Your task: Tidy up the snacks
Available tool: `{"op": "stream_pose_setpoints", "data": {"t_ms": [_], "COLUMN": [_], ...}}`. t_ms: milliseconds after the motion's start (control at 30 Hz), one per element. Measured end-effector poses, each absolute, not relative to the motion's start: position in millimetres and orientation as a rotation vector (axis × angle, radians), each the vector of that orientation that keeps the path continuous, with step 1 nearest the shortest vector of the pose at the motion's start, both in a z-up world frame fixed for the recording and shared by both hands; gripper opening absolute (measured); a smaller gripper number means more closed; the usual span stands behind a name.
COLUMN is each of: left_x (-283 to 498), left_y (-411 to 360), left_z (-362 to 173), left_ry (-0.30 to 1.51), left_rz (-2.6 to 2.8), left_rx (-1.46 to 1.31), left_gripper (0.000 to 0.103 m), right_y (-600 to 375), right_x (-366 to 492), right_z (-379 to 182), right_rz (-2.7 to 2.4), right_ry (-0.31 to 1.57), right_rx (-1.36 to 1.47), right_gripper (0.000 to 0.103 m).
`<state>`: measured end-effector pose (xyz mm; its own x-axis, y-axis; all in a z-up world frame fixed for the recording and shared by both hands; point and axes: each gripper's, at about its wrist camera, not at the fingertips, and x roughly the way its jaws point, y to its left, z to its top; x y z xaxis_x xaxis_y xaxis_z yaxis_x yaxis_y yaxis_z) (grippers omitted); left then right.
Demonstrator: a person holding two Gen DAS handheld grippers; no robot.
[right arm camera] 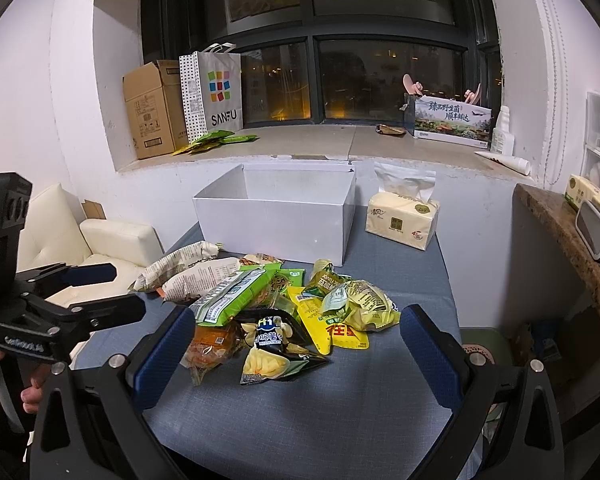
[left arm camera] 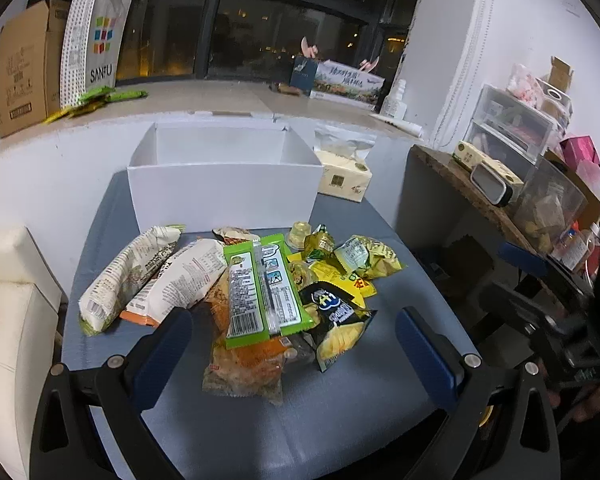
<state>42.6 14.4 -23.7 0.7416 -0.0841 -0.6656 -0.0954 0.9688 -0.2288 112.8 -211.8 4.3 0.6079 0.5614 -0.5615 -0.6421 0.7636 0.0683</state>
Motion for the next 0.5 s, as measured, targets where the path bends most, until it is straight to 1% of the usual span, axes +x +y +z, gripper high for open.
{"op": "stream_pose_setpoints", "data": {"t_ms": [267, 500], "left_x": [114, 124], "left_y": [33, 28], "left_z": [-63, -70], "left_ry": [0.881, 0.892], "left_rz": [0.029, 0.026], "left_rx": [-0.311, -0.308], "left_gripper": [0.103, 0.103], "right_y": [-212, -218], "right_x": [113, 115], "right_z": [5, 4], "right_rz": [0.699, 0.69], "right_ry": [0.6, 0.602], "right_rx": [-0.144, -0.134], "right_gripper": [0.103, 0.103]}}
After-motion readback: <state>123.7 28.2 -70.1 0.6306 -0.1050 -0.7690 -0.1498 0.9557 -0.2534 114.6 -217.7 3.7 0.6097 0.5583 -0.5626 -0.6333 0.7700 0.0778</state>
